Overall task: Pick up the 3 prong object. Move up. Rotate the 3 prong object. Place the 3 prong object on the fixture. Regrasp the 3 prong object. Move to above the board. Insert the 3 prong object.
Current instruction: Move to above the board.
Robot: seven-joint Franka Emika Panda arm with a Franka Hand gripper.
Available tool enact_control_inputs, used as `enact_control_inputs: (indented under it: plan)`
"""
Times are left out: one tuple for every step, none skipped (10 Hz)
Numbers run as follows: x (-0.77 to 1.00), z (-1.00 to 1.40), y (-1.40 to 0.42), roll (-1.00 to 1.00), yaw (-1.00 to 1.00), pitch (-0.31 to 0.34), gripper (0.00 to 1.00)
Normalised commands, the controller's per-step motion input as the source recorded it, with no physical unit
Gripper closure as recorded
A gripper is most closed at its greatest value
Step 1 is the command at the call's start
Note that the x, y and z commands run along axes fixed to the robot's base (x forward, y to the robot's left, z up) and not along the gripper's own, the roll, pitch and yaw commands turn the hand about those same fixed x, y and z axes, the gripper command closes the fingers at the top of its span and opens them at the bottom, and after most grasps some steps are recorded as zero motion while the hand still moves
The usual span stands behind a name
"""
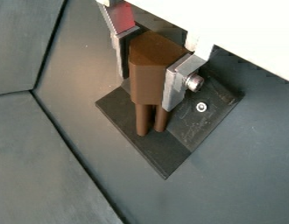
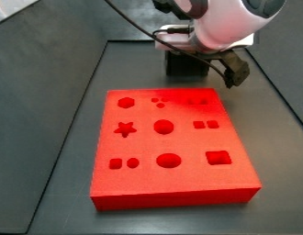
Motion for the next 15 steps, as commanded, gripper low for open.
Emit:
enact_control_inputs:
  plan:
    - [-0.10,1.00,-0.11,0.06,0.09,-0.525,1.00]
    - [-0.11,1.00,-0.10,0.05,-0.01,-0.500,1.00]
    - [-0.11,1.00,-0.09,0.03,-0.16,-0.449,1.00]
    - [-0.11,1.00,-0.08,0.01,-0.24,-0.401,1.00]
    - [-0.12,1.00,-0.07,-0.02,-0.32,-0.321,1.00]
    - [-0.13,1.00,-0.07,-0.04,-0.34,-0.256,1.00]
    - [-0.13,1.00,-0.06,-0.05,-0.37,-0.188,1.00]
    - [-0.13,1.00,-0.04,-0.07,-0.37,-0.088,1.00]
    - [-0.14,1.00,-0.03,-0.08,-0.35,0.011,1.00]
    - [-0.14,1.00,-0.02,-0.08,-0.32,0.058,1.00]
    - [-0.11,0.82,-0.01,-0.10,-0.25,0.134,1.00]
    - [-0.09,0.69,0.00,-0.11,-0.21,0.160,1.00]
    - [-0.07,0.38,0.01,-0.12,-0.11,0.201,1.00]
    - [-0.05,0.19,0.01,-0.10,-0.05,0.211,1.00]
    - [-0.03,0.04,0.01,-0.07,0.00,0.201,1.00]
